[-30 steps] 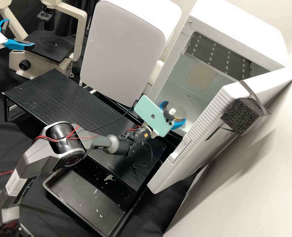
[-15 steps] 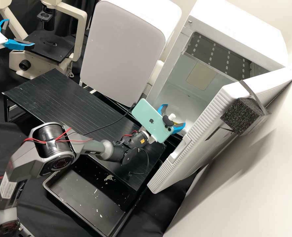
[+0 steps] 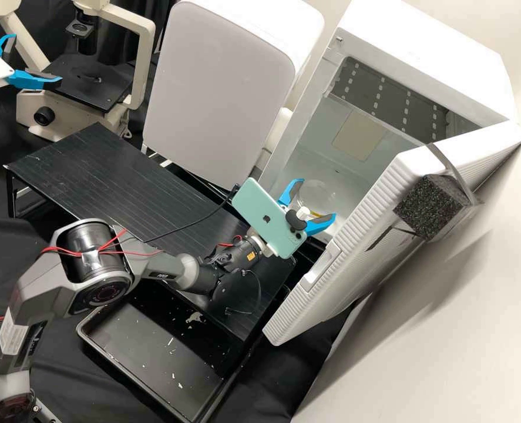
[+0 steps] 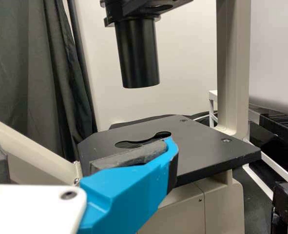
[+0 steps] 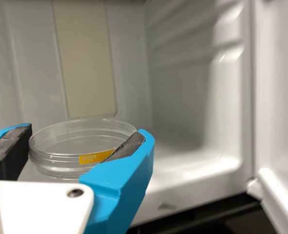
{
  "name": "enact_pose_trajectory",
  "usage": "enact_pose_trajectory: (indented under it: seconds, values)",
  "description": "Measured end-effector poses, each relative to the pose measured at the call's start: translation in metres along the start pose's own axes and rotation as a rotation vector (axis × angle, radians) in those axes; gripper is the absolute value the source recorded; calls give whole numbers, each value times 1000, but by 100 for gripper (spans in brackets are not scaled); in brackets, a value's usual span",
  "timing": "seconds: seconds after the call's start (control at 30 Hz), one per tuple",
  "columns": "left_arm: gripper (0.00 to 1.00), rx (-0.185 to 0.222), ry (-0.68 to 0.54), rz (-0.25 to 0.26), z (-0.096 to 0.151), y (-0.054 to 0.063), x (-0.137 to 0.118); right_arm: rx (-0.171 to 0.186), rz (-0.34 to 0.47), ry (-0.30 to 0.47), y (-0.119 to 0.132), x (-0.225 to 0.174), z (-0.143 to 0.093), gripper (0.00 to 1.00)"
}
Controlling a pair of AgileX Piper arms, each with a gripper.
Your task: Take the petri dish out of the incubator
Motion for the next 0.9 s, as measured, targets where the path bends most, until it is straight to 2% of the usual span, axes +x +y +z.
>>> enact_pose_trajectory:
  seconds: [0.2, 0.5, 0.63, 0.9]
  values:
    - [100, 0, 0, 0, 0, 0, 0, 17, 62, 25, 10, -2, 1, 0]
    - [100, 0, 0, 0, 0, 0, 0, 17, 62, 25, 10, -2, 1, 0]
    - [100, 0, 0, 0, 0, 0, 0, 6, 44, 27, 8, -4, 1, 0]
    - [100, 0, 0, 0, 0, 0, 0, 6, 12, 11, 2, -41, -2, 0]
